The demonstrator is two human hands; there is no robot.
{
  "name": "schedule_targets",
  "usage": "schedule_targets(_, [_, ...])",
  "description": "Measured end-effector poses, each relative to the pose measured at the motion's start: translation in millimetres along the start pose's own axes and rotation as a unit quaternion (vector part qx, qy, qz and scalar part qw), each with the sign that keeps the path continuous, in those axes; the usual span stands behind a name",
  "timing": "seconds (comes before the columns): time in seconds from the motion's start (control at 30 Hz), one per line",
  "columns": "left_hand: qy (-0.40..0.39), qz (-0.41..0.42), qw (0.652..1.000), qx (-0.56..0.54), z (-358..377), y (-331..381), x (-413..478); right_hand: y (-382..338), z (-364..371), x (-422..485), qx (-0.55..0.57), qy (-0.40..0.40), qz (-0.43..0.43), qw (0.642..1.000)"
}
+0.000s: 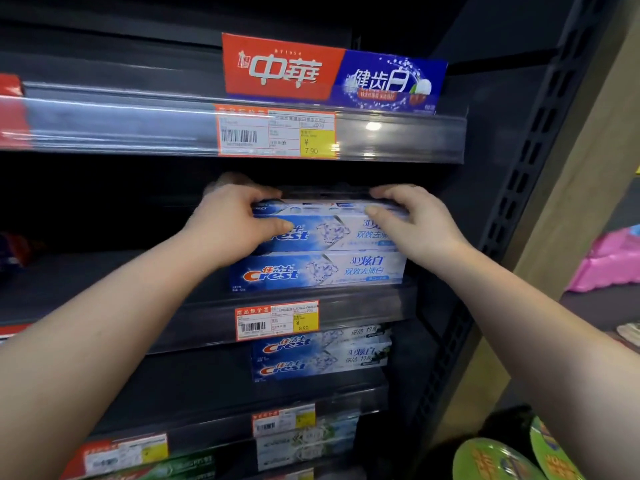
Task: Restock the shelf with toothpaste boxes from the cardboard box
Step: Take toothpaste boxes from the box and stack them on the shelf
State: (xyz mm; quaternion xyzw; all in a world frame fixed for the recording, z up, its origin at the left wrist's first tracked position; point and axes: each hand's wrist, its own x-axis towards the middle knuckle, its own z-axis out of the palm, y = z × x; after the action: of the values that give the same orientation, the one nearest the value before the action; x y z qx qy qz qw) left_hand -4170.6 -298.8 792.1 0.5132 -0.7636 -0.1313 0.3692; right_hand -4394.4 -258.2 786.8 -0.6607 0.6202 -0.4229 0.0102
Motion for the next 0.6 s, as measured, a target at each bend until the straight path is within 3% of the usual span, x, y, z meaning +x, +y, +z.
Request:
schedule_targets(0.17, [0.071, 0.035, 0.991, 0.107, 8.1, -8.3, -10.7, 3.5, 1.1, 3.0, -0.024, -0.004, -0.012, 1.0])
schedule_targets(0.3, [0.065, 0.023, 0.998, 0.014, 11.5, -14.4, -15.6, 3.1, 4.0, 2.3, -0.007, -0.01, -0.008, 1.0])
schedule_targets(0.6, [0.024, 0.008, 0.999, -0.026, 5.0, -18.3, -11.6, -1.2, 3.8, 5.7, -0.016, -0.022, 0.006, 1.0])
